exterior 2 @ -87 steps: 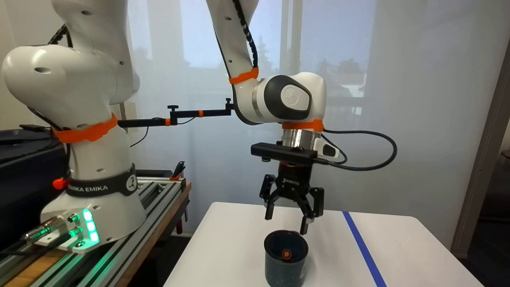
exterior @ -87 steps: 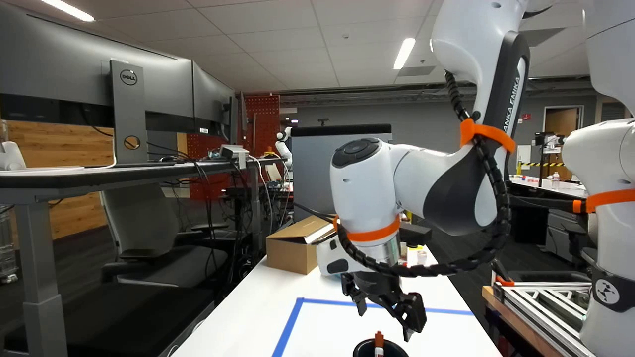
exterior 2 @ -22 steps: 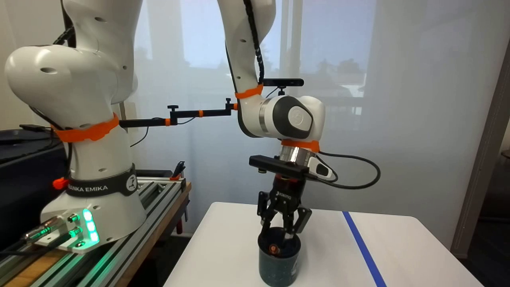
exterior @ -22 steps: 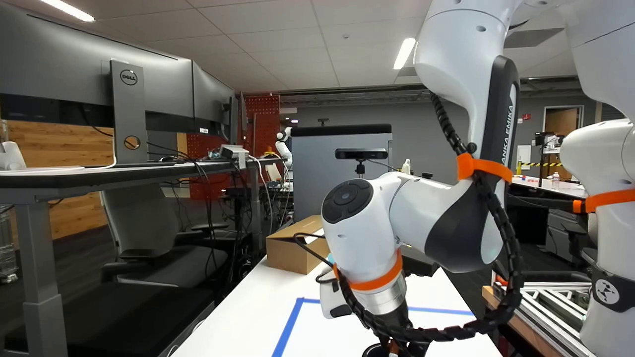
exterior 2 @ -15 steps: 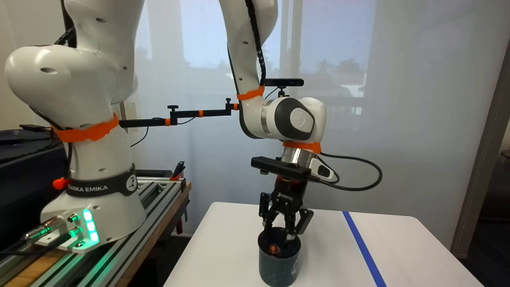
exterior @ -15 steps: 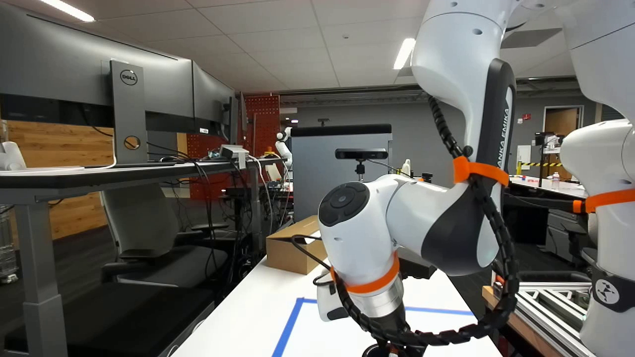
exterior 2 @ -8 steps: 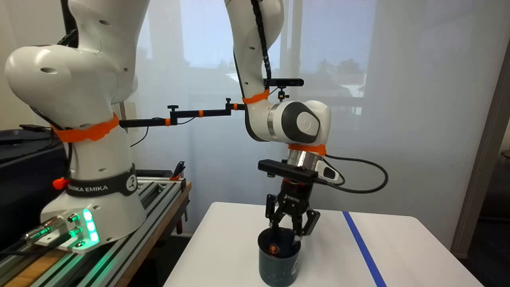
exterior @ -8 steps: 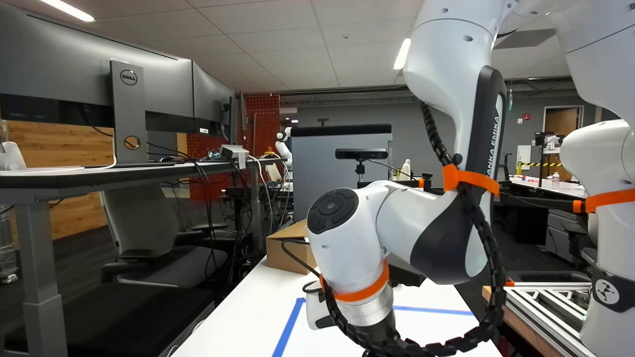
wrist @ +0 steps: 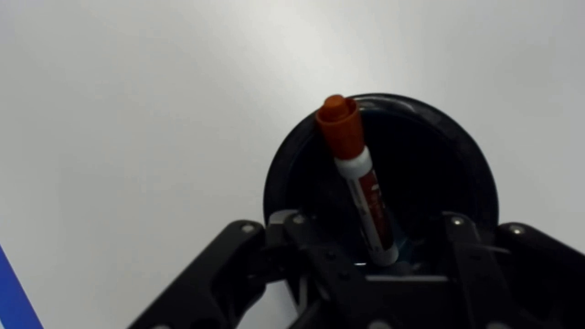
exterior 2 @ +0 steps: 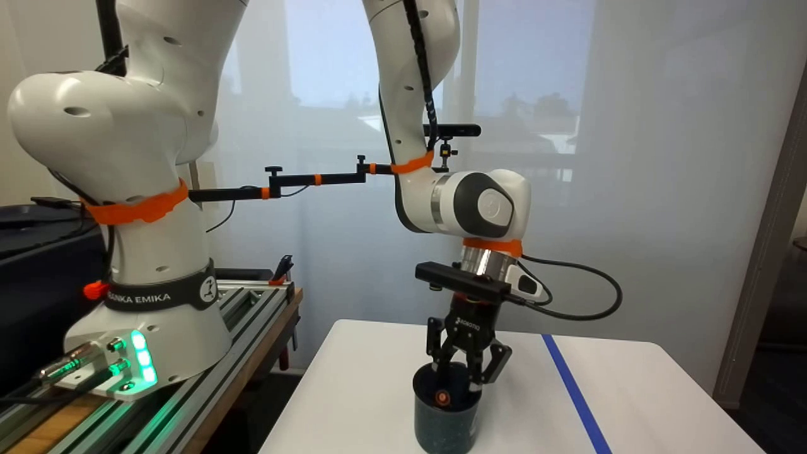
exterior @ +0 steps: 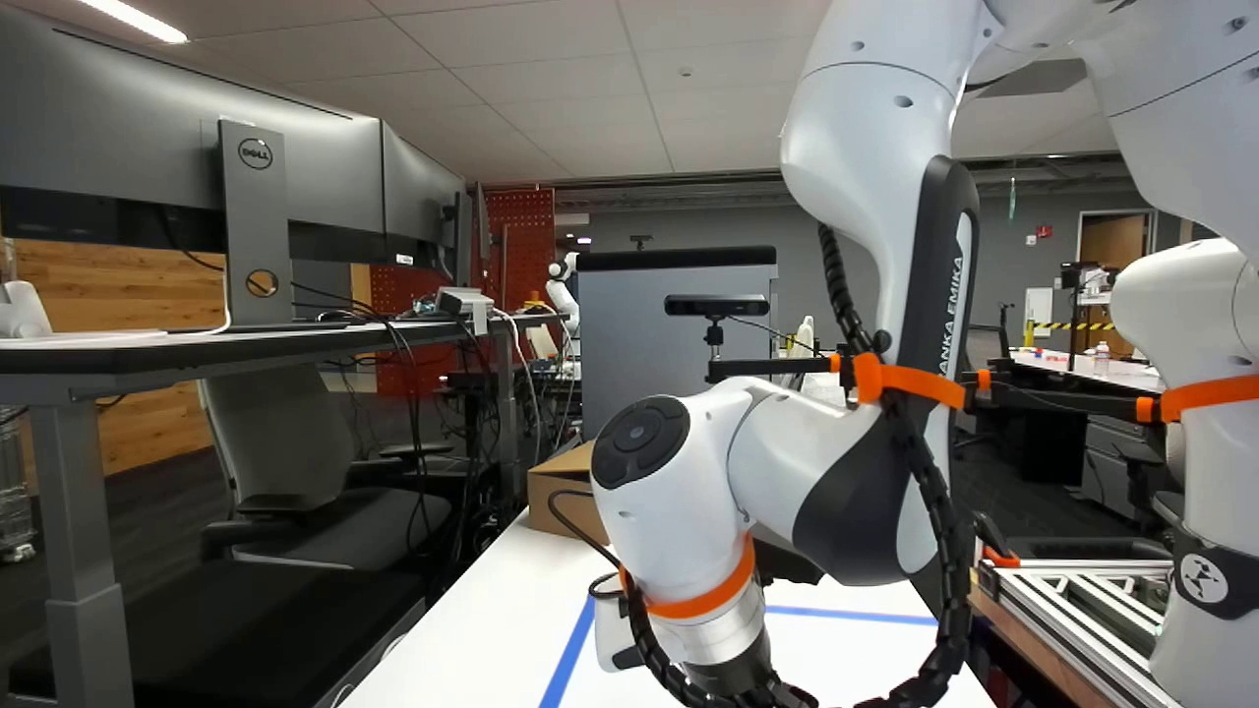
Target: Take the marker from the cup and place it on the table
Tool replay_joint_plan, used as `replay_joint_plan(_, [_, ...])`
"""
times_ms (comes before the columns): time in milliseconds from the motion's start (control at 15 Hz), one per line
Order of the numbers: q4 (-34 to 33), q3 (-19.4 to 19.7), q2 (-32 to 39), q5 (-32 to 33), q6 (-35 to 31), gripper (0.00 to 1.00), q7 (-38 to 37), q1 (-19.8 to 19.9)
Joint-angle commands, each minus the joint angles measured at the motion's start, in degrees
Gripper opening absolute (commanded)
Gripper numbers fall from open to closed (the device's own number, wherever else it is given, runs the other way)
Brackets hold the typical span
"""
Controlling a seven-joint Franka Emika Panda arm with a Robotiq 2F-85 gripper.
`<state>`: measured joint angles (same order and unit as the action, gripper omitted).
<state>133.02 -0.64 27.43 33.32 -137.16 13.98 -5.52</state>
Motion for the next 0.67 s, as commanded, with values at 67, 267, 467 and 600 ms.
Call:
replay_joint_plan(67, [-0.43, 0.13, 1.18, 1.05, -0.03, 0.38, 0.37, -0.1])
replay_joint_plan(267, [-0.25, 0.05, 1.04, 1.01, 0.0, 0.14, 0.27, -0.2])
replay_joint_plan(467, [-0.07, -0.03, 0.55, 0.95, 0.16, 0.03, 0.21, -0.29])
replay_joint_plan(600, [0.31, -0.13, -0.12, 0.83, 0.37, 0.05, 0.06, -0.38])
